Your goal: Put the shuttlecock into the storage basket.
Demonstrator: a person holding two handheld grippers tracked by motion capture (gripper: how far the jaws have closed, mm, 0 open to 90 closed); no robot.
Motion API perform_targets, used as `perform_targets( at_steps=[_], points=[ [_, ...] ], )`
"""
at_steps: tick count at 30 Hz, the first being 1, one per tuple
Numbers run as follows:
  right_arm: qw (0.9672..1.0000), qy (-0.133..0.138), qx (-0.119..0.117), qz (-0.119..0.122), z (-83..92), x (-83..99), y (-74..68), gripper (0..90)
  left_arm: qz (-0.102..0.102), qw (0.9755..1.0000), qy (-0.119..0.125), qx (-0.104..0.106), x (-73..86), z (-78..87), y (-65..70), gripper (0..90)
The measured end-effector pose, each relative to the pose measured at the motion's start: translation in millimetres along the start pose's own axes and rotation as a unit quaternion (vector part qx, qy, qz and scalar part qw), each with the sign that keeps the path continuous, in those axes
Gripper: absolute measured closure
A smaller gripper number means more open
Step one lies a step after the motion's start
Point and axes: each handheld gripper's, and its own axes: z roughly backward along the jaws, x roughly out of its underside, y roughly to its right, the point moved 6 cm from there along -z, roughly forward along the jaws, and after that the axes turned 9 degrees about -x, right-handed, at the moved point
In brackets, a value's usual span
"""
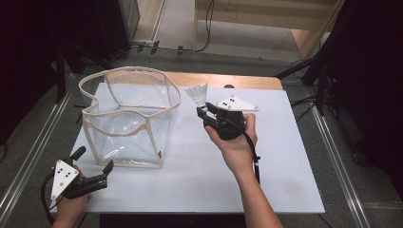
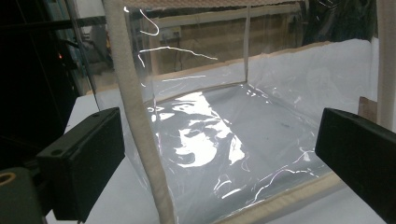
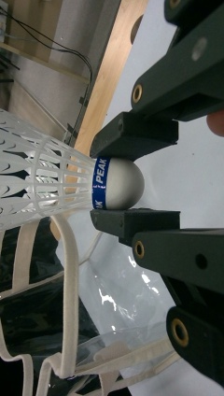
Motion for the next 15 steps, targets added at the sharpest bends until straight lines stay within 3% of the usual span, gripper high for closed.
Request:
perform_targets(
  at_steps=[15],
  points=[
    [1.0,0.006,-0.005,0.002,-1.9,-8.1,-1.9,62.4,0.0,1.0,0.0,-0.001,0.1,0.0,0.2,2.2]
  ],
)
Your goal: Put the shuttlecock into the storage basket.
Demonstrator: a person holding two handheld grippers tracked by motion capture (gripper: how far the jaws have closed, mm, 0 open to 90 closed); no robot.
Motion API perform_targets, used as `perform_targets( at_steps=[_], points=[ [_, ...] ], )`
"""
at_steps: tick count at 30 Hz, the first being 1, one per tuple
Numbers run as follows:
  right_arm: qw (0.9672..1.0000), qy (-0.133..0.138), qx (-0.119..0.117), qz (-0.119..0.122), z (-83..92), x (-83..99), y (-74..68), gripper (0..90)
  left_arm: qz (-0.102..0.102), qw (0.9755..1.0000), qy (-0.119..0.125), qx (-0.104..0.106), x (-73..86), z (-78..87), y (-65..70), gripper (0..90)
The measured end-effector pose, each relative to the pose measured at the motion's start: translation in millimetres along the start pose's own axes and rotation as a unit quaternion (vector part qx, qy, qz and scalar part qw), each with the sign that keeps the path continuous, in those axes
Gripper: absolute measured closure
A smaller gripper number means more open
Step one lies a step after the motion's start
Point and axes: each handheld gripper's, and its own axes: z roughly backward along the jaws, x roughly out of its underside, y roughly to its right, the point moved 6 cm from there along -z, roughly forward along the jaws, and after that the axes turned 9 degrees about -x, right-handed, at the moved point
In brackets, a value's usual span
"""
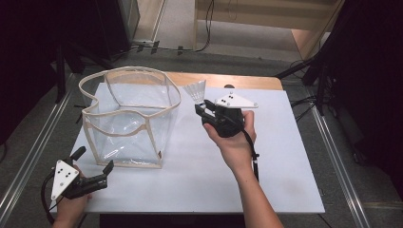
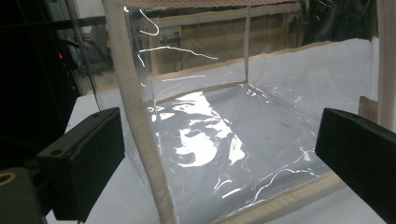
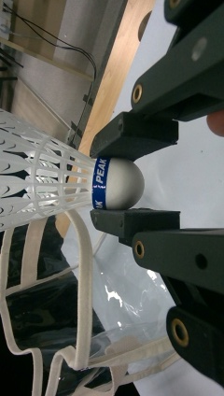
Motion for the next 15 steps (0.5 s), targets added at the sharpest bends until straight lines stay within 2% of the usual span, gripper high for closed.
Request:
perform_targets(
  at_steps=[15],
  points=[
    [0.9999,0.007,-0.008,0.004,-7.2,-10.3,-6.4,62.4,0.0,1.0,0.0,0.0,0.0,0.0,-0.4,2.2]
  ],
)
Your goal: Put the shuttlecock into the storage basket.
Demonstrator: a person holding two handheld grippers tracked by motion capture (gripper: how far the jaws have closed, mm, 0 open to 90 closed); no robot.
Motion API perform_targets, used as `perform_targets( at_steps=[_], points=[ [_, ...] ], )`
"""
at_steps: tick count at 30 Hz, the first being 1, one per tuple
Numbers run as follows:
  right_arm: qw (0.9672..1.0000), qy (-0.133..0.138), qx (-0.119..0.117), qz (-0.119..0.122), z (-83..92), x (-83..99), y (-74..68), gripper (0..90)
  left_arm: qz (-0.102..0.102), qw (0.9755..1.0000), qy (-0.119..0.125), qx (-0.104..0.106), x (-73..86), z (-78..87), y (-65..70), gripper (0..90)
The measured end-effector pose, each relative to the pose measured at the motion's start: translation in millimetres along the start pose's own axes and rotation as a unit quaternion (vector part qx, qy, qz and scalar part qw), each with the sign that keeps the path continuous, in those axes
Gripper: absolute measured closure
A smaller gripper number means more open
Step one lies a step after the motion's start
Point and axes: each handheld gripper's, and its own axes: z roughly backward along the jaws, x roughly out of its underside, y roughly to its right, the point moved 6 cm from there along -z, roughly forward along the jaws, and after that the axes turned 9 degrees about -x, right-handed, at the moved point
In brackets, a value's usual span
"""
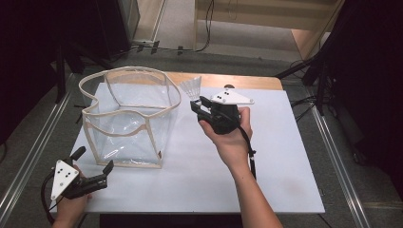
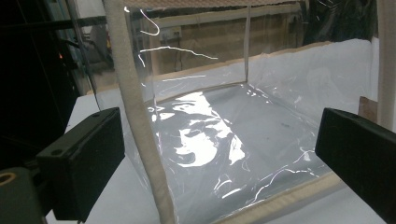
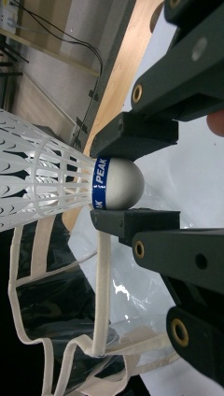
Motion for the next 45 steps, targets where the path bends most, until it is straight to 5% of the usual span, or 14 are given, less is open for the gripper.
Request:
perform_targets(
  at_steps=[45],
  points=[
    [0.9989,-0.001,-0.045,0.01,-41.2,-21.3,-29.5,62.4,0.002,1.0,0.002,0.003,-0.4,0.0,-0.4,2.2]
  ],
)
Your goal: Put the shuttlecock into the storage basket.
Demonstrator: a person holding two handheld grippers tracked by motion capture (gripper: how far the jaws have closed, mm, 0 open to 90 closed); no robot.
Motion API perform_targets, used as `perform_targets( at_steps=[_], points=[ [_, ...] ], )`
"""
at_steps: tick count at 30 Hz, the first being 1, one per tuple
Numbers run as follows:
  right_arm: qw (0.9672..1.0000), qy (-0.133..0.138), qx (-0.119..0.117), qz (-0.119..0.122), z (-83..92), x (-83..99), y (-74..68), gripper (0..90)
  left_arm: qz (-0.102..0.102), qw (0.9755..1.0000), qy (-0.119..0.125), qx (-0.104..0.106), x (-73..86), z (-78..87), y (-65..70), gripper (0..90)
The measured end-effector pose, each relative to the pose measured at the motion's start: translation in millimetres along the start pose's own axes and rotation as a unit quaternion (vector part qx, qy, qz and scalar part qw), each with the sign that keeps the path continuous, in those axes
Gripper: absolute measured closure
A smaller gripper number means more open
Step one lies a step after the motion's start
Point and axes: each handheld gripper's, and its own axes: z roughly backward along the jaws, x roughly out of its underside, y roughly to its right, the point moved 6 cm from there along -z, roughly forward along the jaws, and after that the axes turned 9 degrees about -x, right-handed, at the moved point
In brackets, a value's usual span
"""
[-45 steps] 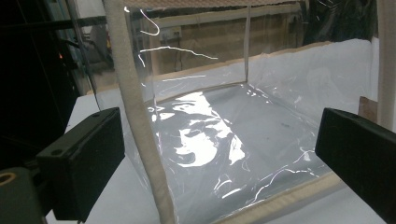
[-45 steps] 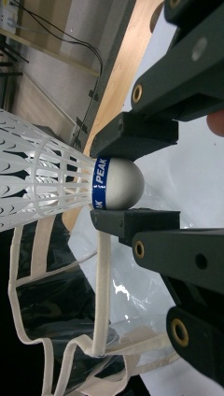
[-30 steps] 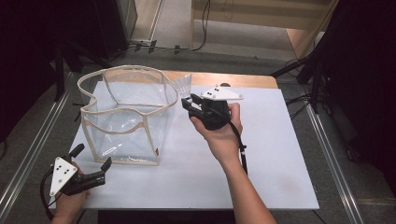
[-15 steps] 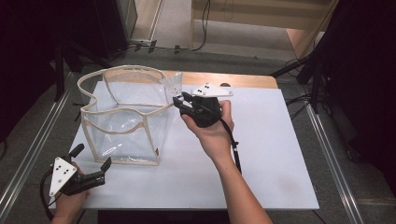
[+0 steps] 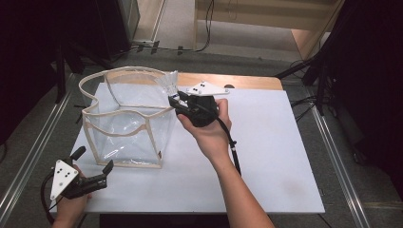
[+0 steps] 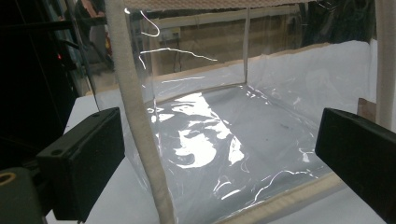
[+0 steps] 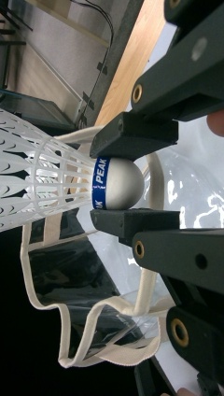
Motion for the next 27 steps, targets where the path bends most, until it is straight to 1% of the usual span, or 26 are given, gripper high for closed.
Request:
perform_targets(
  at_steps=[7,10,11,12,13,14,16,17,19,21,22,23,24,26,27],
  points=[
    [1.0,-0.006,-0.005,0.0,-6.8,-1.1,-3.1,62.4,0.001,1.0,0.001,-0.001,-0.2,0.0,-0.1,2.2],
    [0.9998,-0.009,-0.017,0.003,-10.1,-2.3,-4.3,61.2,0.001,1.0,0.001,-0.003,-0.1,0.1,-0.5,2.2],
    [0.9998,-0.011,-0.018,0.008,-11.1,-2.4,-4.8,53.0,0.001,1.0,0.001,-0.003,-0.2,0.2,-0.5,2.2],
    [0.9998,-0.006,-0.009,0.02,-11.6,-3.1,-5.1,42.3,0.002,1.0,0.001,-0.003,-0.1,0.2,-0.4,2.2],
    [0.9996,-0.001,-0.001,0.029,-11.3,-3.9,-5.5,38.4,0.002,1.0,0.001,-0.003,-0.1,0.2,-0.4,2.2],
    [0.9996,-0.002,-0.002,0.029,-10.4,-4.0,-6.1,36.4,0.002,1.0,0.001,-0.002,-0.1,0.2,-0.3,2.2],
    [0.9997,0.005,-0.014,0.02,-6.7,-4.9,-7.3,31.0,0.001,1.0,0.001,-0.002,-0.1,0.2,-0.1,2.2],
    [0.9996,0.002,-0.016,0.021,-4.6,-4.7,-6.6,27.8,0.002,1.0,0.001,-0.002,-0.1,0.2,-0.1,2.2],
    [0.9997,-0.006,-0.011,0.02,0.1,-3.7,-5.0,23.7,0.002,1.0,0.001,-0.002,-0.1,0.1,-0.3,2.2],
    [0.9997,-0.01,-0.004,0.021,5.0,-2.3,-3.0,15.3,0.002,1.0,0.001,-0.001,-0.1,0.0,-0.1,2.2],
    [0.9996,-0.015,-0.002,0.022,7.6,-0.9,-2.6,12.6,0.002,1.0,0.0,-0.001,0.0,0.0,0.0,2.2],
    [0.9997,-0.013,-0.003,0.022,10.5,-0.1,-2.2,11.9,0.002,1.0,0.0,-0.001,0.0,-0.1,0.0,2.2],
    [0.9997,-0.008,-0.01,0.023,13.2,0.4,-2.1,9.4,0.001,1.0,0.0,-0.001,0.0,-0.1,0.0,2.2],
    [0.9995,-0.001,-0.022,0.024,18.2,2.2,-1.9,8.2,0.001,1.0,0.0,-0.001,0.1,0.1,-0.2,2.2],
    [0.9994,0.002,-0.023,0.027,20.1,3.4,-1.8,4.5,0.001,1.0,0.0,-0.001,0.1,0.1,-0.2,2.2]
  ],
)
